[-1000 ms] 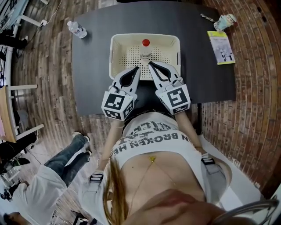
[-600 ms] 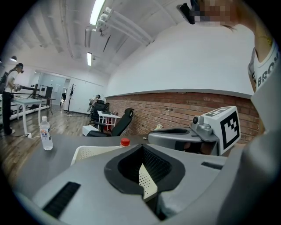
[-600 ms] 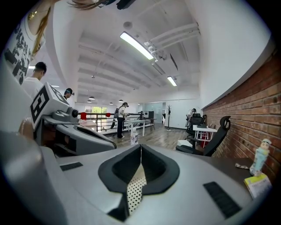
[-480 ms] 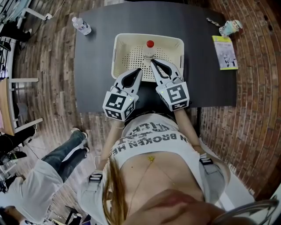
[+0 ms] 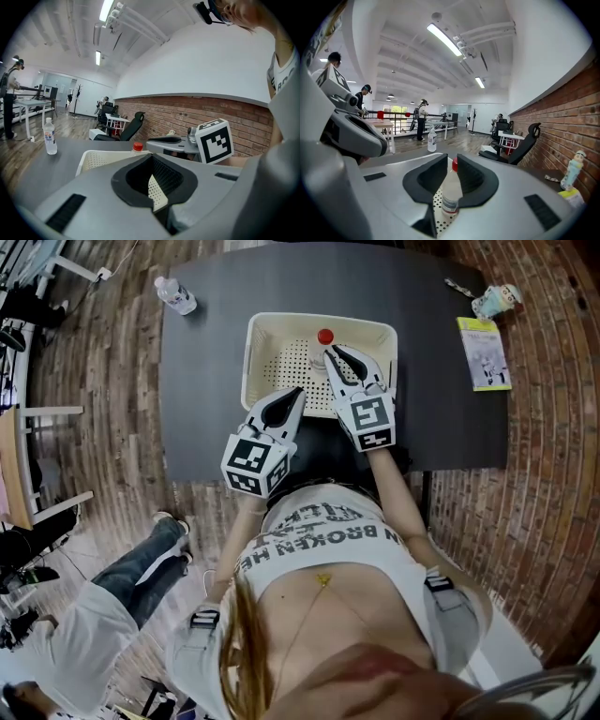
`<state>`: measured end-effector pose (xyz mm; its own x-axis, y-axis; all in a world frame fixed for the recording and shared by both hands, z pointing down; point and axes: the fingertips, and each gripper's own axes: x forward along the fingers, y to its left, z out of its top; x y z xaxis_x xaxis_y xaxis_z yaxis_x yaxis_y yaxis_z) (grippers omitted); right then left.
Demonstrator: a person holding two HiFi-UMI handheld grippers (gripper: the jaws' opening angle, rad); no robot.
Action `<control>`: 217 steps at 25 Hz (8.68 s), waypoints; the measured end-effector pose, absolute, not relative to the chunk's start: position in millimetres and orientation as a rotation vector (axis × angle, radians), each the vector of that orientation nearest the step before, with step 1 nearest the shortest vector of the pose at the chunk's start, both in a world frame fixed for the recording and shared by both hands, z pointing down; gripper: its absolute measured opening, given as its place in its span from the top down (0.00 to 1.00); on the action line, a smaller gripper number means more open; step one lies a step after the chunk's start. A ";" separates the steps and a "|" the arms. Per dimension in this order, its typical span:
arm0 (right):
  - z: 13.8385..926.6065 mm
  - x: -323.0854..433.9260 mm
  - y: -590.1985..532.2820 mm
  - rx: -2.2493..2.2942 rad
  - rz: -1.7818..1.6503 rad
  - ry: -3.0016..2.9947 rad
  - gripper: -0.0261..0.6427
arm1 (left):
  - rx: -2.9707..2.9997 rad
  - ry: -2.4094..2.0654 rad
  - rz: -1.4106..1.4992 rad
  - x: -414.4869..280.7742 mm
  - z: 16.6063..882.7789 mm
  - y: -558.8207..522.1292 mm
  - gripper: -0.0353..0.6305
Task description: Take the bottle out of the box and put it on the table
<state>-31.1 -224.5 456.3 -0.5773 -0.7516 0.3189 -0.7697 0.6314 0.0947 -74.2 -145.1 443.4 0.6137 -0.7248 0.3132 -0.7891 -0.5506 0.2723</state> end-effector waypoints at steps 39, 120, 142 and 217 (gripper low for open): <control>507.9 -40.2 -272.9 1.247 0.203 -2.514 0.72 | 2.392 -1.160 0.239 -78.4 463.7 -155.1 0.95; 331.4 -29.4 -213.6 0.996 0.110 -2.734 0.73 | 2.370 -1.174 0.224 -73.8 462.7 -110.2 0.95; 336.5 16.5 -213.4 1.112 0.151 -2.690 0.73 | 2.374 -1.161 0.252 -62.1 464.1 -104.9 0.95; 506.5 266.1 -211.0 1.418 0.397 -2.272 0.73 | 2.214 -1.268 0.257 11.3 492.5 -87.0 0.95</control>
<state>266.1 -211.0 506.5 -0.3839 -0.7768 0.4992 -0.9000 0.4357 -0.0141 11.3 -87.0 492.5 0.5323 -0.7300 0.4286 -0.8393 -0.3888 0.3801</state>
